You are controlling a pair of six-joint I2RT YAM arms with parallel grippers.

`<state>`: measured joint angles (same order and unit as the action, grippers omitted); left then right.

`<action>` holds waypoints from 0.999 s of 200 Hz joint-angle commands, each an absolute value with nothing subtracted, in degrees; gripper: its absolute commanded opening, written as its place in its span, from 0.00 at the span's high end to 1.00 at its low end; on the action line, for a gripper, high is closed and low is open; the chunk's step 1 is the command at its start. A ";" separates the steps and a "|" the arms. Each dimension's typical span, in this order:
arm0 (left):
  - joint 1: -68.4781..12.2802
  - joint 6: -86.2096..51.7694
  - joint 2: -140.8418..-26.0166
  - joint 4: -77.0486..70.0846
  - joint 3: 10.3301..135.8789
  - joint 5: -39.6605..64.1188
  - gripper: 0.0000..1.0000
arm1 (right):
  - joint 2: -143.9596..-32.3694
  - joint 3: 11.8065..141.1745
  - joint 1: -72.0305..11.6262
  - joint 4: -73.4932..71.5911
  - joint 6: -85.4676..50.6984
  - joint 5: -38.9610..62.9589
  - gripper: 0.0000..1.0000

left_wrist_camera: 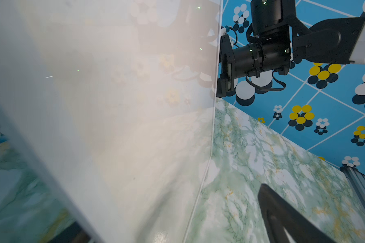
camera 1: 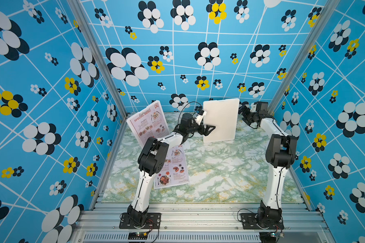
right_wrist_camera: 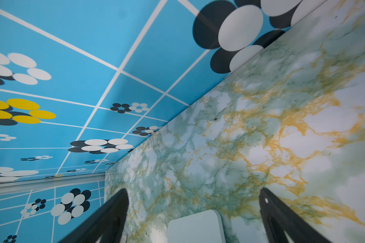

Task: Insert the menus into the narrow rack
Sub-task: Move the narrow rack to the center of the board.

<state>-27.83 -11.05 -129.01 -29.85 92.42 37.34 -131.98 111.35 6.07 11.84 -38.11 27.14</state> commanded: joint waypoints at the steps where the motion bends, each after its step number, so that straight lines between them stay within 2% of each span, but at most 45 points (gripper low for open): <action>1: -27.95 -12.47 -128.95 -33.93 91.20 39.91 0.00 | -134.13 110.49 4.21 15.64 -36.31 26.77 0.01; 32: -28.30 -13.69 -126.74 -37.79 86.11 40.08 0.00 | -132.46 107.10 2.64 15.15 -36.17 26.50 0.01; 99: -28.37 -14.72 -117.87 -42.70 72.07 37.64 0.00 | -125.00 89.57 -1.34 7.96 -36.82 25.94 0.01; 200: -32.93 -14.06 -106.29 -46.87 50.47 32.43 0.00 | -103.41 60.25 -6.15 1.29 -35.89 20.91 0.02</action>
<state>-28.97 -13.91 -109.27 -43.68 54.35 31.81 -108.75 65.08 -3.90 2.22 -38.04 21.17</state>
